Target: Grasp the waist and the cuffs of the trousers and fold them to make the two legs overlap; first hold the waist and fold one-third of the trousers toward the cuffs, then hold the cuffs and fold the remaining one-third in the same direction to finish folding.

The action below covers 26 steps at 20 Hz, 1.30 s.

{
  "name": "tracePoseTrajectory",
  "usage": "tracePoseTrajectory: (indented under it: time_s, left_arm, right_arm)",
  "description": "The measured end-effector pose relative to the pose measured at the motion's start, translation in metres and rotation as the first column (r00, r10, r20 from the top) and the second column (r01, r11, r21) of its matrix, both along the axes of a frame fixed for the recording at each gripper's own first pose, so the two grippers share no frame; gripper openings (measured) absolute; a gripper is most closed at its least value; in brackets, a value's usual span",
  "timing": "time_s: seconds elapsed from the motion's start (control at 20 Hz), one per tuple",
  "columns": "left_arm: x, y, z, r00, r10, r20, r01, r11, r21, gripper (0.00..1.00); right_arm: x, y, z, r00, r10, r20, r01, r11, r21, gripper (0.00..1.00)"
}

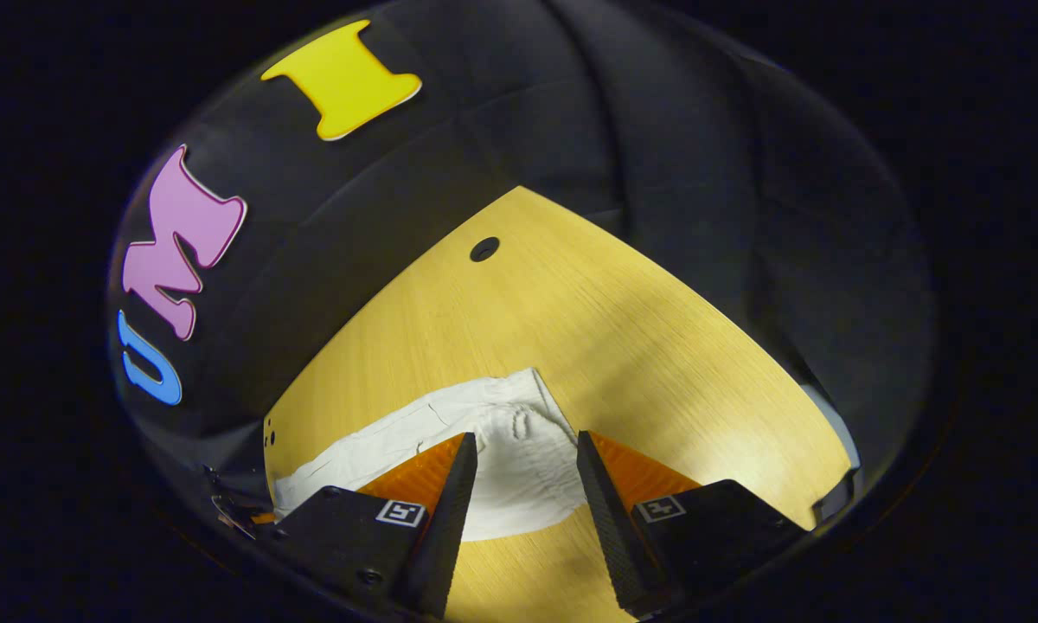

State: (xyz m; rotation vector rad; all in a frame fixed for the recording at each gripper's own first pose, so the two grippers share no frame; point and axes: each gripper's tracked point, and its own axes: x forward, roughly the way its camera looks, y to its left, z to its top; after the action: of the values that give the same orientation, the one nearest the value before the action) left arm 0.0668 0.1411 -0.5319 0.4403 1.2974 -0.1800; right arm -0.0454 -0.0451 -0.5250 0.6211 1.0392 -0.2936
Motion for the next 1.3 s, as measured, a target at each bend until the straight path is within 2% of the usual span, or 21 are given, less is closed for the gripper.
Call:
tracePoseTrajectory:
  time_s: [0.15, 0.3, 0.4, 0.6, 0.8, 0.85, 0.95, 1.0, 1.05, 1.2, 1.3]
  left_arm:
    - [-0.018, -0.002, 0.014, 0.992, 0.112, 0.053, -0.108, 0.991, -0.077, 0.94]
    - [-0.035, -0.004, 0.029, 0.971, 0.220, 0.093, -0.204, 0.967, -0.155, 0.94]
    - [-0.048, -0.002, 0.036, 0.954, 0.280, 0.107, -0.256, 0.946, -0.197, 0.94]
    - [-0.074, -0.003, 0.042, 0.918, 0.386, 0.094, -0.349, 0.897, -0.272, 0.93]
    - [-0.105, -0.010, 0.027, 0.871, 0.491, 0.010, -0.463, 0.828, -0.316, 0.93]
    - [-0.113, -0.011, 0.022, 0.853, 0.521, -0.013, -0.497, 0.806, -0.321, 0.93]
    - [-0.118, -0.018, 0.011, 0.815, 0.577, -0.048, -0.554, 0.753, -0.355, 0.93]
    - [-0.118, -0.024, 0.008, 0.790, 0.609, -0.069, -0.585, 0.715, -0.384, 0.93]
    - [-0.116, -0.029, 0.005, 0.759, 0.644, -0.090, -0.617, 0.669, -0.414, 0.93]
    - [-0.113, -0.035, -0.014, 0.675, 0.719, -0.164, -0.701, 0.555, -0.448, 0.93]
    - [-0.108, -0.037, -0.028, 0.601, 0.769, -0.216, -0.758, 0.464, -0.457, 0.94]
  right_arm:
    - [-0.031, 0.008, -0.012, 0.990, -0.142, -0.019, 0.143, 0.988, 0.062, 0.73]
    - [-0.053, 0.011, -0.033, 0.975, -0.219, -0.042, 0.222, 0.969, 0.107, 0.72]
    - [-0.054, 0.015, -0.040, 0.965, -0.260, -0.036, 0.263, 0.953, 0.151, 0.73]
    - [-0.026, 0.021, -0.046, 0.934, -0.357, 0.004, 0.347, 0.911, 0.223, 0.73]
    - [-0.025, 0.013, -0.049, 0.891, -0.455, -0.013, 0.447, 0.870, 0.209, 0.72]
    - [-0.033, 0.010, -0.055, 0.883, -0.467, -0.052, 0.468, 0.868, 0.166, 0.71]
    - [-0.035, 0.014, -0.062, 0.864, -0.495, -0.095, 0.504, 0.850, 0.152, 0.30]
    - [-0.035, 0.012, -0.060, 0.856, -0.508, -0.095, 0.517, 0.843, 0.152, 0.26]
    - [-0.034, 0.011, -0.057, 0.857, -0.508, -0.084, 0.515, 0.844, 0.149, 0.13]
    - [-0.033, 0.010, -0.057, 0.872, -0.486, -0.053, 0.489, 0.860, 0.144, 0.07]
    - [-0.034, 0.008, -0.053, 0.873, -0.484, -0.051, 0.486, 0.860, 0.158, 0.07]
